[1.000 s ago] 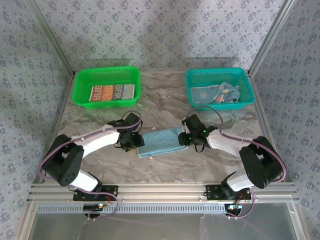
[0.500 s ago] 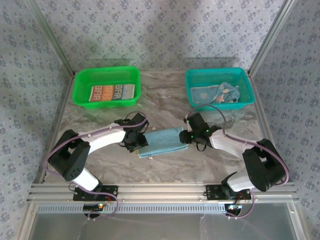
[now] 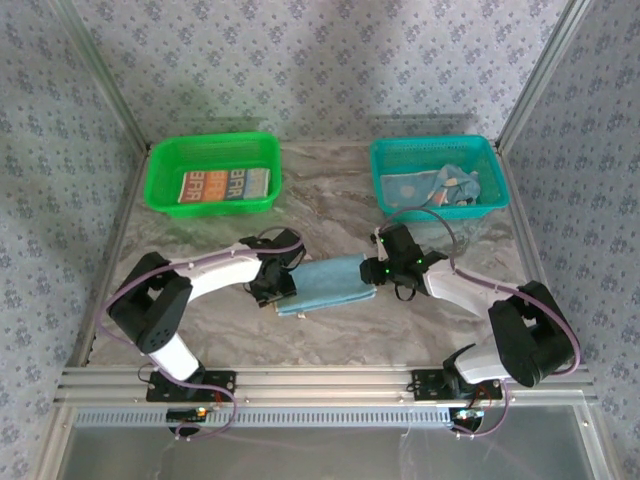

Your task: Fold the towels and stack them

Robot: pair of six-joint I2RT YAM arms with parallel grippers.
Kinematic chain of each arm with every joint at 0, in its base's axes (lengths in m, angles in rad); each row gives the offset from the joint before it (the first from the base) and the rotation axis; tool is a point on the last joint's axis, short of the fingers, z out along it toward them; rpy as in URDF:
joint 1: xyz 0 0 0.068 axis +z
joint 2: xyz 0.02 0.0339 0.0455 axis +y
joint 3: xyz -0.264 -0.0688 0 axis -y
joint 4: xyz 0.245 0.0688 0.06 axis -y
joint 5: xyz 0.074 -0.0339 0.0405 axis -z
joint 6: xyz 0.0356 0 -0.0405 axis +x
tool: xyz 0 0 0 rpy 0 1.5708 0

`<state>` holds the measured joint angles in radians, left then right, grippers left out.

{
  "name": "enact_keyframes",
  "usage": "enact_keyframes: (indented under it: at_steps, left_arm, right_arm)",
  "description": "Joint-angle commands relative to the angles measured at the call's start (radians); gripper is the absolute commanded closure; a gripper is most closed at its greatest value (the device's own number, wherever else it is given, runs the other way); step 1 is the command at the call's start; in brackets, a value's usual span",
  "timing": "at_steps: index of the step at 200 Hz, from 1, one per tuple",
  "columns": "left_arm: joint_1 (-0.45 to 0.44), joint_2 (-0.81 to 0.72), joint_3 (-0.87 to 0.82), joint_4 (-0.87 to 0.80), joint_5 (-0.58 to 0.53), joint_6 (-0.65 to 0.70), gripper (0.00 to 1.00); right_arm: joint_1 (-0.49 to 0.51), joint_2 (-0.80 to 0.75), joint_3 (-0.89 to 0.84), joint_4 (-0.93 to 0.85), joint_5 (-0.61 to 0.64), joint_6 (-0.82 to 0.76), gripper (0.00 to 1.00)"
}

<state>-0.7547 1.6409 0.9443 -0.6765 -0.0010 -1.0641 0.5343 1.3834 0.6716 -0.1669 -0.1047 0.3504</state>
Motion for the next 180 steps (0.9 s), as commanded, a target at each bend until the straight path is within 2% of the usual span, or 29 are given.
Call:
enact_keyframes:
  at_steps: [1, 12, 26, 35, 53, 61, 88, 105, 123, 168, 174, 180]
  left_arm:
    - [-0.006, 0.029, -0.010, -0.008, -0.005, 0.004, 0.53]
    - [-0.010, 0.041, -0.023, 0.031, 0.001, 0.004, 0.55]
    - [-0.012, 0.047, -0.043, 0.059, 0.009, 0.001, 0.63]
    - [-0.014, 0.045, -0.056, 0.077, 0.005, 0.002, 0.71]
    - [-0.018, 0.037, -0.061, 0.084, -0.018, 0.017, 0.94]
    - [-0.023, 0.035, -0.051, 0.072, -0.039, 0.027, 1.00]
    - [-0.039, 0.021, 0.009, -0.026, -0.108, 0.071, 1.00]
    - [-0.039, 0.009, 0.073, -0.124, -0.157, 0.106, 1.00]
    - [-0.039, -0.009, 0.150, -0.229, -0.214, 0.148, 1.00]
    - [-0.025, -0.042, 0.357, -0.443, -0.303, 0.254, 1.00]
    - [-0.023, -0.042, 0.388, -0.471, -0.315, 0.267, 1.00]
    - [-0.019, -0.040, 0.420, -0.500, -0.323, 0.283, 1.00]
  right_arm:
    - [-0.006, -0.012, -0.006, 0.001, -0.015, -0.013, 0.61]
    - [-0.006, -0.012, -0.006, 0.000, -0.013, -0.013, 0.61]
    - [-0.007, -0.013, -0.006, -0.003, -0.010, -0.013, 0.61]
    - [-0.008, -0.013, -0.004, -0.005, -0.009, -0.013, 0.61]
    - [-0.010, -0.017, -0.003, -0.008, -0.006, -0.013, 0.61]
    - [-0.011, -0.017, 0.002, -0.010, -0.004, -0.013, 0.61]
    - [-0.013, -0.026, 0.022, -0.032, 0.008, -0.016, 0.60]
    - [-0.018, -0.041, 0.036, -0.040, 0.020, -0.014, 0.54]
    - [-0.027, -0.053, 0.052, -0.057, 0.043, 0.000, 0.38]
    - [-0.073, -0.079, 0.106, -0.045, 0.026, 0.024, 0.11]
    - [-0.076, -0.081, 0.116, -0.043, 0.029, 0.024, 0.01]
    - [-0.078, -0.081, 0.125, -0.041, 0.031, 0.024, 0.00]
